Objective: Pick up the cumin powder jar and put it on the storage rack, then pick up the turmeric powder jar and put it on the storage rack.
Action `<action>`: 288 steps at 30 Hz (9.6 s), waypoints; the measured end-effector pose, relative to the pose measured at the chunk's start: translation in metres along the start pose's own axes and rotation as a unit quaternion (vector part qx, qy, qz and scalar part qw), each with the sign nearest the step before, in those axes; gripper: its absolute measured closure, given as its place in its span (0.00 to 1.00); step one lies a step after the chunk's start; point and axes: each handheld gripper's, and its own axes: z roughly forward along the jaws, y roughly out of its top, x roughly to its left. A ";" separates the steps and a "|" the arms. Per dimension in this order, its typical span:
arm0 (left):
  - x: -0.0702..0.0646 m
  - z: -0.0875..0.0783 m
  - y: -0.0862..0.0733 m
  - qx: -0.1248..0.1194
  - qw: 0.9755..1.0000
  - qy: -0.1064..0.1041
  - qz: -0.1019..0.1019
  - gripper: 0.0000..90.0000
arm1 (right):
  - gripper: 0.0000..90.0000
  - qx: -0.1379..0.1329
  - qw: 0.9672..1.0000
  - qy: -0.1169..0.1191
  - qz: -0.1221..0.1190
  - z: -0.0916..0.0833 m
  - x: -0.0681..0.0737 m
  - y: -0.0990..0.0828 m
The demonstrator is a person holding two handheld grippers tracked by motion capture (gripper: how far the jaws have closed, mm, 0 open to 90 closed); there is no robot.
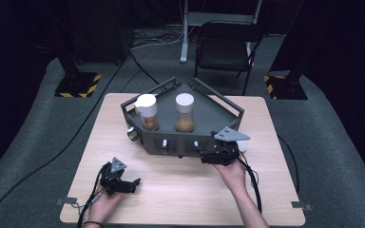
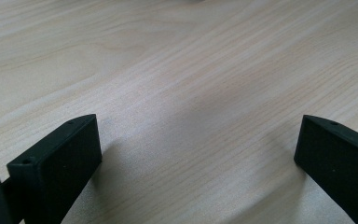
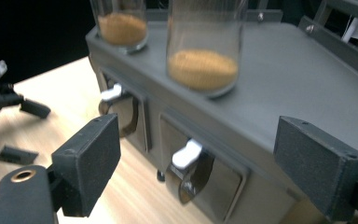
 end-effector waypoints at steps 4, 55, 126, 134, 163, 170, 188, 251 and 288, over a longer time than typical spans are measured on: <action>0.000 0.000 0.000 0.000 1.000 0.000 0.000 0.00 | 0.15 0.004 1.000 -0.003 -0.007 -0.003 0.004 -0.013; 0.000 0.000 0.000 0.000 1.000 0.001 0.000 0.00 | 0.13 0.128 0.991 -0.006 0.027 -0.014 -0.007 -0.101; 0.000 0.000 0.000 0.000 1.000 0.001 0.000 0.00 | 0.10 0.165 0.986 -0.013 0.004 -0.008 0.005 -0.092; 0.000 0.000 0.000 0.000 1.000 0.001 0.000 0.00 | 0.10 0.165 0.986 -0.015 0.006 -0.008 0.005 -0.092; 0.000 0.000 0.000 0.000 1.000 0.001 0.000 0.00 | 0.12 0.133 0.990 -0.034 0.019 -0.034 -0.008 -0.078; -0.001 0.000 0.000 0.000 1.000 0.001 -0.001 0.00 | 0.12 0.128 0.990 -0.046 0.025 -0.043 -0.014 -0.075; -0.001 0.000 0.000 0.000 1.000 0.001 -0.001 0.00 | 0.12 0.114 0.990 -0.076 0.026 -0.056 -0.030 -0.060; -0.001 0.000 0.000 0.000 1.000 0.001 -0.001 0.00 | 0.37 0.095 0.991 -0.090 0.029 -0.042 -0.051 -0.028; -0.001 0.000 0.000 0.000 1.000 0.001 -0.001 0.00 | 0.37 0.065 0.993 -0.096 -0.004 -0.068 -0.043 0.027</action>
